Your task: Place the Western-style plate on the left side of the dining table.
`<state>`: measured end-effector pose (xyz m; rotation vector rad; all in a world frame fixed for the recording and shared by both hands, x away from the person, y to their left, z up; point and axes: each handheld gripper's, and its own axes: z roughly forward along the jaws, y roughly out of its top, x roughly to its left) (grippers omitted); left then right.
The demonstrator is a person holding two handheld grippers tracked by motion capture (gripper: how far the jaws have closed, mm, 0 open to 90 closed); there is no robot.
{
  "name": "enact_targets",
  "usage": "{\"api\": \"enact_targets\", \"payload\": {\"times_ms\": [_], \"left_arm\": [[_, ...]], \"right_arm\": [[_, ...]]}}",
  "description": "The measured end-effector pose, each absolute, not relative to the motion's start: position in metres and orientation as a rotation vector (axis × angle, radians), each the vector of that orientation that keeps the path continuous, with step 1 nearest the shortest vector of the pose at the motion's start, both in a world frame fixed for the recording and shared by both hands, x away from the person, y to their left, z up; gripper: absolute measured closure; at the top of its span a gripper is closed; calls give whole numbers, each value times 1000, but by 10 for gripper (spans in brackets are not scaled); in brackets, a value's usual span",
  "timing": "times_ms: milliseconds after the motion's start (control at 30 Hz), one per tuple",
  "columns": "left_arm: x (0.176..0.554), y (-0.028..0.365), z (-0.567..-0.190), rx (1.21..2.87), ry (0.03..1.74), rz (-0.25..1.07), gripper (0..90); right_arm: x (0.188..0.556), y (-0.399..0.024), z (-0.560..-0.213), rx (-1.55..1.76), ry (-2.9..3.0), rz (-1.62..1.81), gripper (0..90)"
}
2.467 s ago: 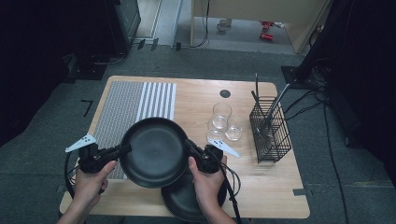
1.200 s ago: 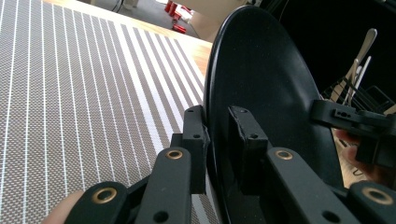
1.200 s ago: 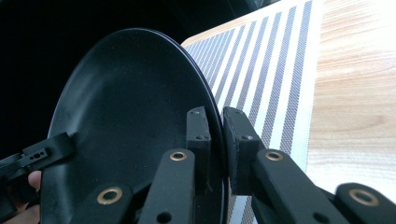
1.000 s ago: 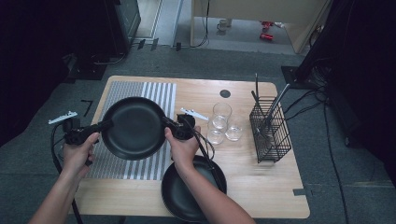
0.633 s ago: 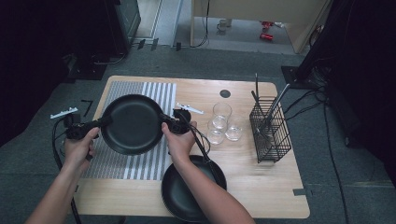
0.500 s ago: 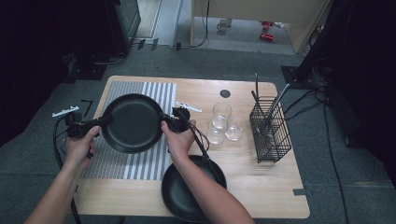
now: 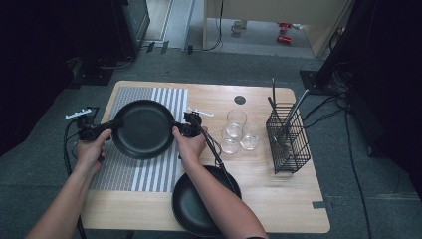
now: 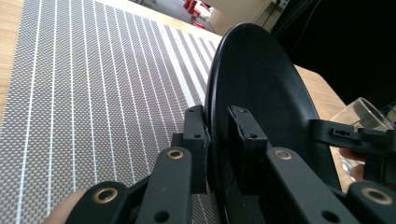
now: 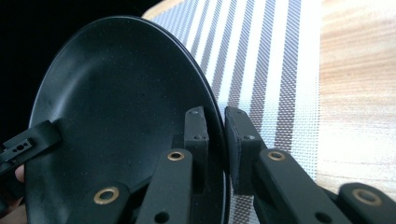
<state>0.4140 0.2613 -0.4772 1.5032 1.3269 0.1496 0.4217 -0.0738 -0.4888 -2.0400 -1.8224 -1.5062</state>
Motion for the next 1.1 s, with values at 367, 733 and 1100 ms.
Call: {"api": "enact_targets", "payload": {"times_ms": [367, 733, 1100], "left_arm": [[433, 259, -492, 1469, 1355, 117, 797], [448, 267, -507, 1454, 1404, 107, 778], [456, 264, -515, 1473, 1447, 137, 748]], "right_arm": [[437, -76, -500, -2068, -1798, -1445, 810], [453, -67, -506, -2078, -1806, -1400, 822], [460, -64, -509, -2100, -1802, -1378, 833]]}}
